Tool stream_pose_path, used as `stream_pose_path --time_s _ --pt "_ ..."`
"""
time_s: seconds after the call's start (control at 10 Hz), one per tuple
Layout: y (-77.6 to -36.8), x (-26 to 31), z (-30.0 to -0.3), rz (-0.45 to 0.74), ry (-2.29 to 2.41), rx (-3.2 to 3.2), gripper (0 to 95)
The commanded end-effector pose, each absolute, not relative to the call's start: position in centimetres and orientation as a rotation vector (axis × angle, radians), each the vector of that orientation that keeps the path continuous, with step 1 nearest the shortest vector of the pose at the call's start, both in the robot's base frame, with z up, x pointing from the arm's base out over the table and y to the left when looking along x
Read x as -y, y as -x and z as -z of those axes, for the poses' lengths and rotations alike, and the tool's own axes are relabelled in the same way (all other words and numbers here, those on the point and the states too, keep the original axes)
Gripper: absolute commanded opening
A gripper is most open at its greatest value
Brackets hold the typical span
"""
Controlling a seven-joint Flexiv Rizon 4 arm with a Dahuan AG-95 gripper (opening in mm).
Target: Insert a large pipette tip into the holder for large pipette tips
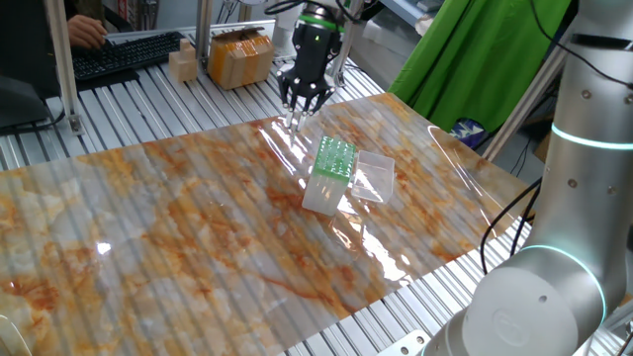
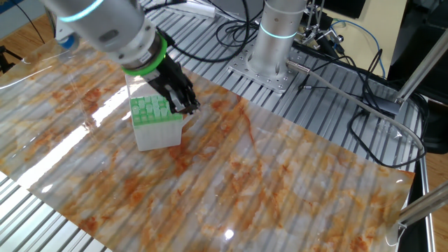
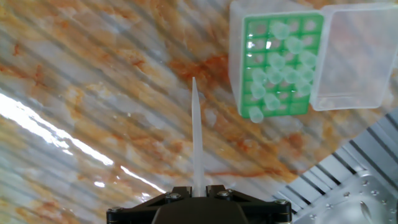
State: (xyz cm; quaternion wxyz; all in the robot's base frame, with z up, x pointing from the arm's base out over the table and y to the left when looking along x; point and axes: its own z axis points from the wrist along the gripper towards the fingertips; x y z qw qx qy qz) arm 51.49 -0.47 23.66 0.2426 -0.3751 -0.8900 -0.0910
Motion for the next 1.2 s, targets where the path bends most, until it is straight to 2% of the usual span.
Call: stream_pose_path --time_s 0.1,1.2 --pt "-51.5 0.9 -24.2 0.247 1.007 2.424 0.0" --pt "-51.4 3.5 -27.5 0.237 0.986 2.411 0.0"
